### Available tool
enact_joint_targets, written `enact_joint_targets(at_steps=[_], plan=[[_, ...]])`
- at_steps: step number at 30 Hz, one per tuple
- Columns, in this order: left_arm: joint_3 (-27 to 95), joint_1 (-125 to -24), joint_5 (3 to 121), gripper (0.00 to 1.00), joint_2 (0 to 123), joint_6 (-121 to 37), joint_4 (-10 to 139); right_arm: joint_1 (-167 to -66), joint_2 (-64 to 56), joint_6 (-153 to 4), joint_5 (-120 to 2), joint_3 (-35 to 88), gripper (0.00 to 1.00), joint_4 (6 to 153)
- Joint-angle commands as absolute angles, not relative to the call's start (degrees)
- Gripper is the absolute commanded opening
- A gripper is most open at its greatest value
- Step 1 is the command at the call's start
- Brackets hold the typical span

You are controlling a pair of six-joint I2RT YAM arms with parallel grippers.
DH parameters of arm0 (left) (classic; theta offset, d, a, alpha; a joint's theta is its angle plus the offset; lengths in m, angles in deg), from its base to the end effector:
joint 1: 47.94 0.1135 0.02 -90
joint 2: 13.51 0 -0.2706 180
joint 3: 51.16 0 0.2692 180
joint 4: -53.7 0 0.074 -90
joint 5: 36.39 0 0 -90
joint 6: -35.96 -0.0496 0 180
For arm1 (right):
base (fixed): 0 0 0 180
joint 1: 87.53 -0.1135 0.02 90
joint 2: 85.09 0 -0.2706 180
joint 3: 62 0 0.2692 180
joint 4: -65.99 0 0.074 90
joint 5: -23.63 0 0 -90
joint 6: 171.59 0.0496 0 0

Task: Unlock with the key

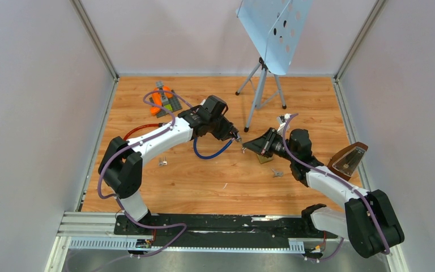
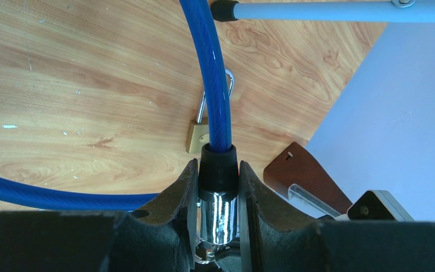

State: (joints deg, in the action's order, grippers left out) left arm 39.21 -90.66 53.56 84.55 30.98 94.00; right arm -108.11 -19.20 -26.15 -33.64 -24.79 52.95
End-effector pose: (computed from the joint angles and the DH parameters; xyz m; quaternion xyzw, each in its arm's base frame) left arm 0.2994 -0.2764 0.2536 -0.3370 0.8706 -0.3216 0.1582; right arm 0.2312 0.1155 0.2001 0.0665 0.7804 0.5339 0.3186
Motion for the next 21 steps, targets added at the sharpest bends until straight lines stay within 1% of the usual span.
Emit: enact_joint_targets(at_steps=[1,21], plan=[[39.16,-90.92,53.79,0.0,84.13,32.01,92.43,-108.31,-20.37,-26.21,-35.58,-24.29,0.0,53.27],[38.64,-90.92,54.68,0.0,83.98,32.4,92.07,-108.28,-21.13,-25.97,-37.78,-24.64,0.0,54.87]])
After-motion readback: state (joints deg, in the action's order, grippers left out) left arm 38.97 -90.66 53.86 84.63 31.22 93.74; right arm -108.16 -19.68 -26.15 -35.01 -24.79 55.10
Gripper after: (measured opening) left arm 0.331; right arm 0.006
